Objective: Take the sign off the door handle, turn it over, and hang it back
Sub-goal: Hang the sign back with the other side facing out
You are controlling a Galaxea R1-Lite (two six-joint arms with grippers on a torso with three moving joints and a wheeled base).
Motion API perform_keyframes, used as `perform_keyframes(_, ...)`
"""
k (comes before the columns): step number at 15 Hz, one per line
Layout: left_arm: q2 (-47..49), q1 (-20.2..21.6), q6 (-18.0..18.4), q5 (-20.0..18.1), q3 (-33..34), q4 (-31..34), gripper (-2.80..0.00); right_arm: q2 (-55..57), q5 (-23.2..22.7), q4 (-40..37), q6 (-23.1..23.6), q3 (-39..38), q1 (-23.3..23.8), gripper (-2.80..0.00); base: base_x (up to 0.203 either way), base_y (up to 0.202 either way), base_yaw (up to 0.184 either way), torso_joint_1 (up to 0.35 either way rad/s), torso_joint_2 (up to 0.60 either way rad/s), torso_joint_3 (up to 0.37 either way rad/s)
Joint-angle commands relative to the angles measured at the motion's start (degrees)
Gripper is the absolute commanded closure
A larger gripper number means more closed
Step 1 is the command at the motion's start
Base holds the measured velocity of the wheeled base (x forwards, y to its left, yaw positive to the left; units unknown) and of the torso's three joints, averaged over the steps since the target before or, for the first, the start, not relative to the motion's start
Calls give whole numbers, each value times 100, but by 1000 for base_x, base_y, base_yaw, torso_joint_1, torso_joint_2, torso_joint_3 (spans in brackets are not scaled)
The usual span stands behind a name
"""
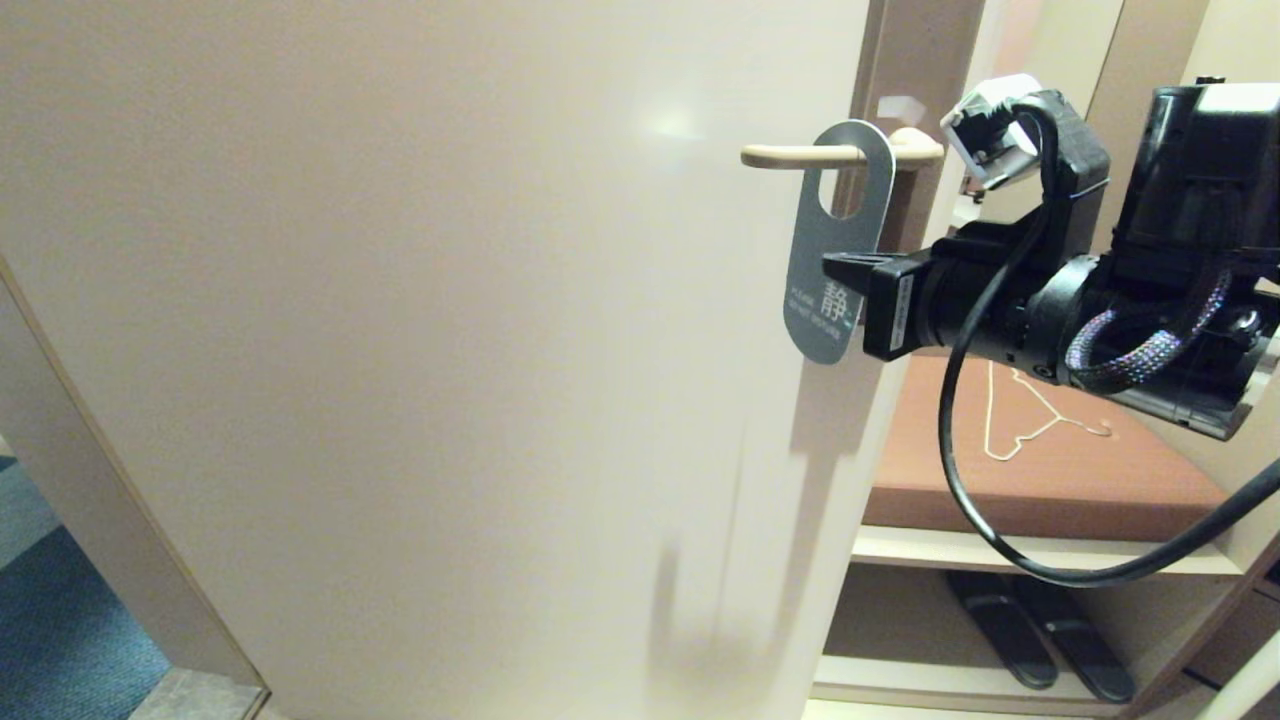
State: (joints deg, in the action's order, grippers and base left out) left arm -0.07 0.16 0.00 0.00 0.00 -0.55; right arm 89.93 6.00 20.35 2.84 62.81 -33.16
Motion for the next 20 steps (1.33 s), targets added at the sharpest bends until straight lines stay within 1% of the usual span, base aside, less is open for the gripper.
perform_keyframes(1, 7, 2, 0, 0, 0, -3, 0, -102, 32, 12, 6, -14, 59, 0, 0, 0, 0, 0, 0, 0)
perform_keyframes(5, 7, 2, 0, 0, 0, -1, 0, -180, 264, 21, 24, -137, 210, 0, 0, 0, 0, 0, 0, 0)
perform_keyframes(9, 7, 2, 0, 0, 0, -3, 0, -152, 279, 21, 32, -138, 373, 0, 0, 0, 0, 0, 0, 0)
perform_keyframes(20, 7, 2, 0, 0, 0, -6, 0, -187, 295, 45, 50, -127, 390, 0, 0, 0, 0, 0, 0, 0)
